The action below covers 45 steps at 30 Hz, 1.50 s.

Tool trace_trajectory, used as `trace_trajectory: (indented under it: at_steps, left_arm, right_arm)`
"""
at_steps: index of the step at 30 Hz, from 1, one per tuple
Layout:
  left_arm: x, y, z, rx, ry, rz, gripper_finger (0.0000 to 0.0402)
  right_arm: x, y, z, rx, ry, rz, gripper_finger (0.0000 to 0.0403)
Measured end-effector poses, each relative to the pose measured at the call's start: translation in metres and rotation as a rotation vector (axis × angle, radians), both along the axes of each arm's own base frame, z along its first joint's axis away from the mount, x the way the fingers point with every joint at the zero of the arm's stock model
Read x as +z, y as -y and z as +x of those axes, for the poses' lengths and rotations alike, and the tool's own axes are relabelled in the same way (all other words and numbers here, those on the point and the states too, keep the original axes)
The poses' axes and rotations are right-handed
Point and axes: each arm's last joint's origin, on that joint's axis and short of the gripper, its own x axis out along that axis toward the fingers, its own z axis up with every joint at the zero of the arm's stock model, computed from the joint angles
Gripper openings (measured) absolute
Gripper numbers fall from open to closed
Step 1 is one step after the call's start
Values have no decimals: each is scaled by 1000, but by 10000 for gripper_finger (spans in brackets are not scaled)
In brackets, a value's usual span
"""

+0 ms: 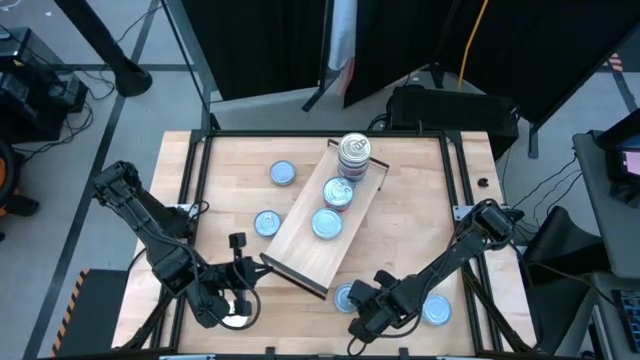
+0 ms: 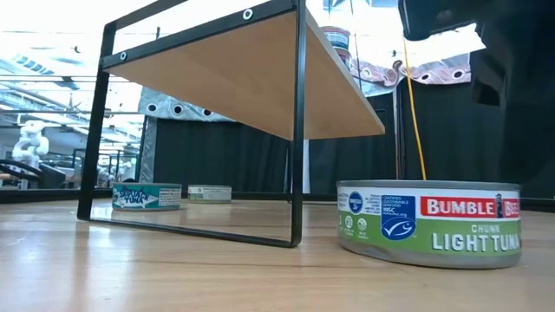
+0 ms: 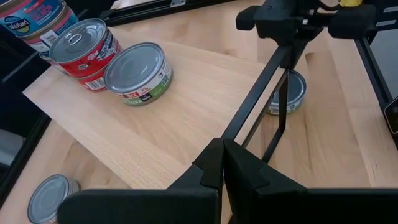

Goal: Stack canned seafood by type on shelf
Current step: Stack the green tuna can on top of the green tuna can on the shelf

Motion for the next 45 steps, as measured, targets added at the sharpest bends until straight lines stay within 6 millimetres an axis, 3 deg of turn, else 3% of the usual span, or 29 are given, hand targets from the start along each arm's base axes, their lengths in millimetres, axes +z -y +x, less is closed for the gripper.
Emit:
trace_trajectory:
  at_steps: [27,37,45]
  left_arm:
    - [0,0,0,5,-1,-15,15]
    - [0,0,0,10,0,-24,15]
    - [0,0,0,8,-1,-27,15]
  right_arm:
    - [-9,-8,-14,-14,-74,-45,0]
    - [-36,-15,-12,-6,-114,-73,0]
    - [-30,-14,-15,12,-111,-86,0]
